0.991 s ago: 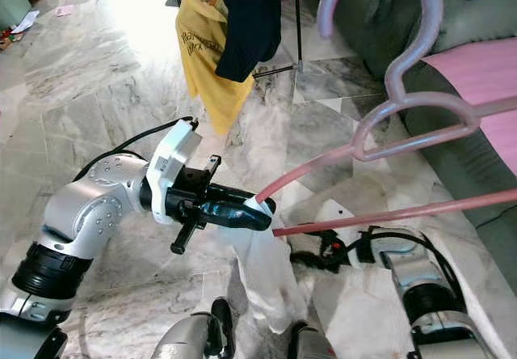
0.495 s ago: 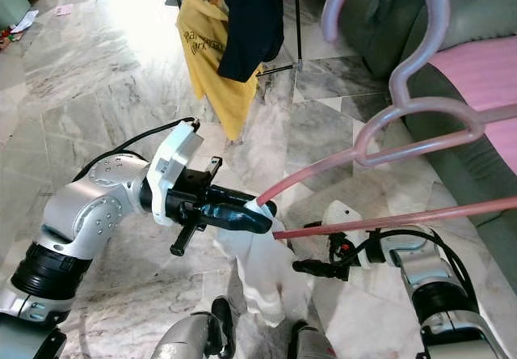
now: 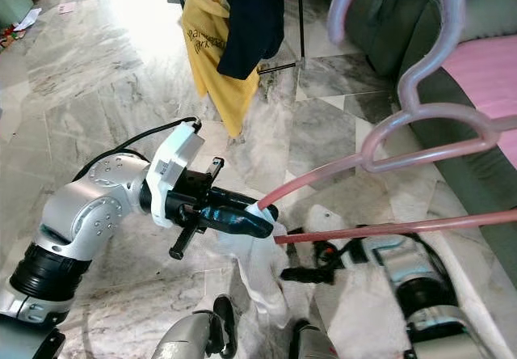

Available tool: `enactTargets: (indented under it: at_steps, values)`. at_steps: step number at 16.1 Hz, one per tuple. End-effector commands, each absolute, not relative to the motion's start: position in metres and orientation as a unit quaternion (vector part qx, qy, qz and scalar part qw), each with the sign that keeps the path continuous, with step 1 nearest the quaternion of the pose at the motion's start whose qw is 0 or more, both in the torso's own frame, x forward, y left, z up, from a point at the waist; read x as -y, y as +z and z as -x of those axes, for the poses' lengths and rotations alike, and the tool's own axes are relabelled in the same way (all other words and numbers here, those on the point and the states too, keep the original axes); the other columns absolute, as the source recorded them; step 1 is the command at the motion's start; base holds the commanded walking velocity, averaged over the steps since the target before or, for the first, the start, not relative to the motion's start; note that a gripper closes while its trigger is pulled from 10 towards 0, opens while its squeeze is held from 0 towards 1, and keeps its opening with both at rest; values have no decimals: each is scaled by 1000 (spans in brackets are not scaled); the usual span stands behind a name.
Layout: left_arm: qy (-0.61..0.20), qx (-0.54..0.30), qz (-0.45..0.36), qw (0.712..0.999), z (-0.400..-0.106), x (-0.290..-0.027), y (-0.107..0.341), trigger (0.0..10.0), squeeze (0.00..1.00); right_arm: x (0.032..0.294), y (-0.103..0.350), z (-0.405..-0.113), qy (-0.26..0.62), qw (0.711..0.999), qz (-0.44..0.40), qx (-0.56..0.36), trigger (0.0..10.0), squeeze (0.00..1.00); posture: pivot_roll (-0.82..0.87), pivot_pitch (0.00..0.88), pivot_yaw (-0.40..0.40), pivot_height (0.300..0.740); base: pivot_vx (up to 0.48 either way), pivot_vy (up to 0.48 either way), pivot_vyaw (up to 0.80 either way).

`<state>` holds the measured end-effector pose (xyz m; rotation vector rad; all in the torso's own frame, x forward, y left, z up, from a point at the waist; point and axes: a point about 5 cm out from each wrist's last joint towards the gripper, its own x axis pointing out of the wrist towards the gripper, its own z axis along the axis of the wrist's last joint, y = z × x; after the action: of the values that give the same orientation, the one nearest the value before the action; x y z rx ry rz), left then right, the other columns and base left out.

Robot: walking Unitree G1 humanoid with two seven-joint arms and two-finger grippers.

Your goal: Hang hanger

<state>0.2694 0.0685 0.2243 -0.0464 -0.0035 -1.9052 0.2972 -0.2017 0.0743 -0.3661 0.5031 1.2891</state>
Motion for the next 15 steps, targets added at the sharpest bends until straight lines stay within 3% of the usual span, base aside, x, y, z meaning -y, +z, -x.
enactTargets:
  at_steps: [1, 2, 3, 4, 7, 8, 9, 10, 15]
  values:
    - [-822, 12, 15, 569, -265, -68, 229, 10000, 0, 201, 72, -295, 594, 754, 151, -234, 10000, 773, -9, 251, 101, 740, 0, 0, 0]
    - [-823, 13, 16, 568, -264, -67, 229, 10000, 0, 200, 68, -292, 600, 749, 151, -239, 10000, 753, -11, 250, 102, 740, 0, 0, 0]
    - [-824, 14, 17, 566, -264, -66, 229, 10000, 0, 193, 64, -291, 602, 746, 155, -239, 10000, 655, -13, 251, 101, 740, 0, 0, 0]
    - [-826, 16, 18, 563, -263, -64, 230, 10000, 0, 187, 62, -292, 603, 748, 151, -232, 10000, 620, -14, 253, 103, 740, 0, 0, 0]
    - [-831, 20, 19, 556, -261, -62, 233, 10000, 0, 164, 57, -299, 585, 771, 135, -212, 10000, 573, -17, 257, 106, 740, 0, 0, 0]
    - [-833, 22, 21, 553, -260, -61, 234, 10000, 0, 151, 55, -308, 547, 801, 146, -195, 10000, 553, -18, 259, 106, 740, 0, 0, 0]
    - [-833, 23, 21, 552, -259, -60, 234, 10000, 0, 147, 55, -310, 532, 812, 144, -190, 0, 439, -14, 259, 106, 740, 0, 0, 0]
    - [-834, 23, 22, 551, -259, -59, 234, 10000, 0, 145, 53, -311, 526, 817, 138, -190, 0, 0, -12, 259, 103, 740, 0, 0, 0]
    - [-831, 30, 24, 556, -258, -59, 237, 10000, 0, 149, 46, -314, 458, 858, 148, -180, 0, 0, -9, 263, 93, 740, 0, 0, 0]
